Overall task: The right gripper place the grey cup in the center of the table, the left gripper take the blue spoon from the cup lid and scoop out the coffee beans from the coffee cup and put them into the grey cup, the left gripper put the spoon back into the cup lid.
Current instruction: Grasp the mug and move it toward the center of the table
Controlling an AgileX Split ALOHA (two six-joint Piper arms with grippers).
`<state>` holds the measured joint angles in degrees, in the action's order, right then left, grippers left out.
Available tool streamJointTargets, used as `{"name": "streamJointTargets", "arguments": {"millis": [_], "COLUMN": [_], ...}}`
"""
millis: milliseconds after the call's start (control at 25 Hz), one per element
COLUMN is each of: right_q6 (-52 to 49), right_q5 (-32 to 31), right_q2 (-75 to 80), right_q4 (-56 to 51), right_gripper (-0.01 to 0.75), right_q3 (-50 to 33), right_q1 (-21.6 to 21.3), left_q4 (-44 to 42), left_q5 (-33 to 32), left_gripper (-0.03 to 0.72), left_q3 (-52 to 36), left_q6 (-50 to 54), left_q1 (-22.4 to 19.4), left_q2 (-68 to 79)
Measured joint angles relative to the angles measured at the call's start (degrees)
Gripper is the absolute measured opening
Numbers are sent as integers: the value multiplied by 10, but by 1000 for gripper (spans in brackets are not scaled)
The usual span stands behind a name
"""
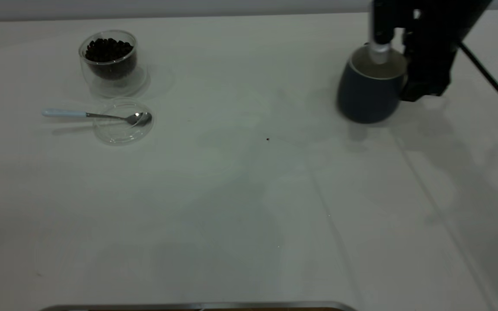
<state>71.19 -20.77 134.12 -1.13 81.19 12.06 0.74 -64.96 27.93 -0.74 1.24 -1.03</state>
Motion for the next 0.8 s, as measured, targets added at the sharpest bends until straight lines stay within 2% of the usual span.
{"name": "streamJointTargets", "arguments": {"millis": [280, 520, 680, 800], "right_q6": [0, -10, -42, -91], "right_q5": [13, 69, 80, 42], "right_q2": [0, 0, -1, -26], "right_q4": [-33, -80, -107, -108], "right_gripper": [590, 590, 590, 590], "right_q3": [0, 0, 0, 0], "right_q1": [81, 150, 167, 162], "left_q4": [0, 0, 0, 0], "left_q5": [0, 0, 0, 0], "left_gripper": [590, 590, 590, 590], "left_q3": [0, 0, 0, 0], "left_q6": [0, 0, 0, 0], "left_q1": [0, 0, 0, 0], "left_q2": [0, 0, 0, 0]}}
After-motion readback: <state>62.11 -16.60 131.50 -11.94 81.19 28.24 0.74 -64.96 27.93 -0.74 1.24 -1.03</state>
